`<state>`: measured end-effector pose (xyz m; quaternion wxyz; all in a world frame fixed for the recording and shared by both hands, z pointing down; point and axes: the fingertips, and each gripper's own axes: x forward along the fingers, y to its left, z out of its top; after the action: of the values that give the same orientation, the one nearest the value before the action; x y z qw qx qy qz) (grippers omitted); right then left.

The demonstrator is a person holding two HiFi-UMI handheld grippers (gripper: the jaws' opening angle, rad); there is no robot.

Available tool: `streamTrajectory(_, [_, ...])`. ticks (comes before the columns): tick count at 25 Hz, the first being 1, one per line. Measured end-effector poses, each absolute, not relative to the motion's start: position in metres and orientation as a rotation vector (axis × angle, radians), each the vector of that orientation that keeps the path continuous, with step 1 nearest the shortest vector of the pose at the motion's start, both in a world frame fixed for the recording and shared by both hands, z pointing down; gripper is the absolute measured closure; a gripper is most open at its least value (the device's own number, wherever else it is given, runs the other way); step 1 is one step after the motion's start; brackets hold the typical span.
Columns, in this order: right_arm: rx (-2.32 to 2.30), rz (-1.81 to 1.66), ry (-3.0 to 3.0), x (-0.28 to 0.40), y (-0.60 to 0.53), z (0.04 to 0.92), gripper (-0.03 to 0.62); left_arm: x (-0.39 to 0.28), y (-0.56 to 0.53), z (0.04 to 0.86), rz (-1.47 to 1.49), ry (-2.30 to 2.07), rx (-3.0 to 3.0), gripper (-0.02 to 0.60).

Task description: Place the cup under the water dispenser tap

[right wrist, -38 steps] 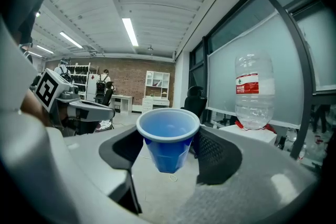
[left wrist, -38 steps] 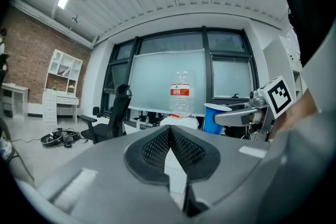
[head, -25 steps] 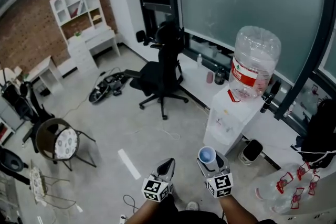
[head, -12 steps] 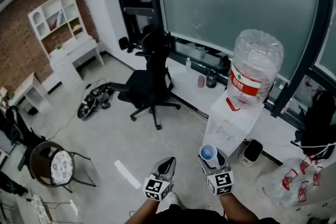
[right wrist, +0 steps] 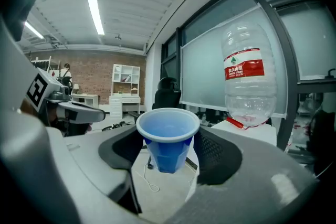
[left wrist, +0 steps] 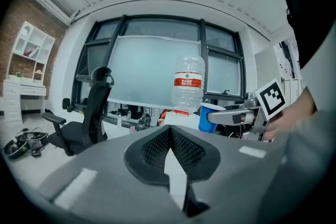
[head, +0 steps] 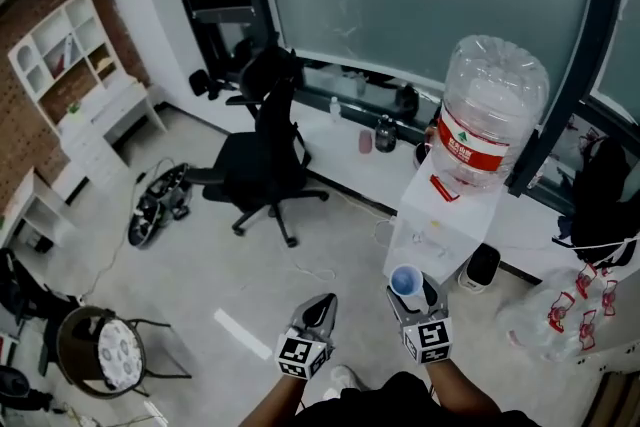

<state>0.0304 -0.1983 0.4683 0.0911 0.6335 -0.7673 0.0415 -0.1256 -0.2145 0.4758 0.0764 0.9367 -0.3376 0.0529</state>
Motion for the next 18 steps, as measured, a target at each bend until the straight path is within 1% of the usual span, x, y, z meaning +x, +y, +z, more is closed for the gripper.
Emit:
streamTrajectory(6, [1.876,0.098,-2.199,0.047,-0.21,0.496,0.293,-0.11,-0.226,0.491,0.162,-0.903,2.837,0.565])
streamTrajectory(18, [1.977,0.197,-2.13,0.092,-0.259,0.569,0.292,-0.069,-0.282,0.566,0.28,-0.884,2.769,0.565])
